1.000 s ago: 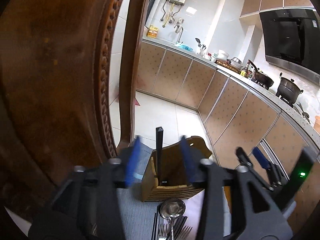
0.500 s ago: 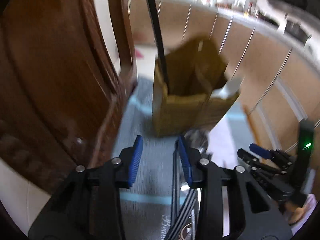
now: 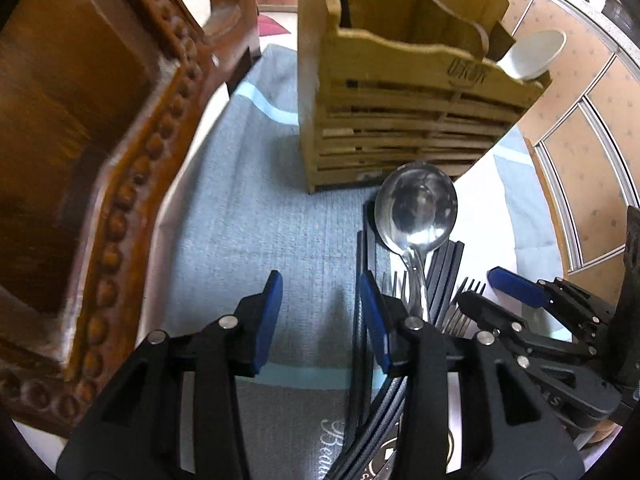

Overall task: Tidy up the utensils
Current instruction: 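Grasp a steel fork from the pile with the right tool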

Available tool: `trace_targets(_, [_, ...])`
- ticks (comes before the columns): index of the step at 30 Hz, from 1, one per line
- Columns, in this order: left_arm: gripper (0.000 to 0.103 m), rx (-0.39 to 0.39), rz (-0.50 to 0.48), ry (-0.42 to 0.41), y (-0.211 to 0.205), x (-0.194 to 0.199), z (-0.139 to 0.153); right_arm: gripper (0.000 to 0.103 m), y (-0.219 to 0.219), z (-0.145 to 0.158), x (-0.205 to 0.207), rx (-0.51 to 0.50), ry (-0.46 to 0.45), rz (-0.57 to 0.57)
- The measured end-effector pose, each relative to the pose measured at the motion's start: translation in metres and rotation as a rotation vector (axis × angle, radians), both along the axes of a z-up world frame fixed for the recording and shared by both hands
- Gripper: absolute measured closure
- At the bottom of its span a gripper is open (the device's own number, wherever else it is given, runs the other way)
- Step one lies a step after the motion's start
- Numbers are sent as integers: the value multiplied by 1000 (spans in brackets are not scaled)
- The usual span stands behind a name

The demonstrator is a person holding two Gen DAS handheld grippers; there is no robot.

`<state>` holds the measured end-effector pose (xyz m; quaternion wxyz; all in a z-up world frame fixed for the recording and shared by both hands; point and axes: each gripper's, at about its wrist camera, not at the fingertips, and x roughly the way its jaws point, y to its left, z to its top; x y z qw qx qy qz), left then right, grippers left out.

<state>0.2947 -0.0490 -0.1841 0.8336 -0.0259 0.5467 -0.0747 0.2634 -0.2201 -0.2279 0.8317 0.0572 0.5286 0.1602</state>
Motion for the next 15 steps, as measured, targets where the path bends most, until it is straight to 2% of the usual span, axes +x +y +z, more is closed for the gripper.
trace_targets(1, [63, -5, -3, 7, -1, 1, -3, 77, 0, 1, -1, 21, 5, 9])
trace_targets(3, [63, -12, -11, 18, -3, 2, -6, 89, 0, -1, 0, 70, 30, 27])
trace_targets(7, [63, -13, -39, 23, -11, 4, -13, 94, -1, 3, -4, 80, 7, 20])
trace_targets(11, [63, -9, -43, 32, -16, 7, -21, 95, -8, 12, -8, 59, -10, 1])
trace_targets(14, [83, 16, -30, 51, -15, 9, -28, 95, -13, 19, -11, 34, -28, -17])
trace_targets(15, [84, 22, -22, 64, -14, 10, -30, 95, -17, 20, -12, 38, -28, -21])
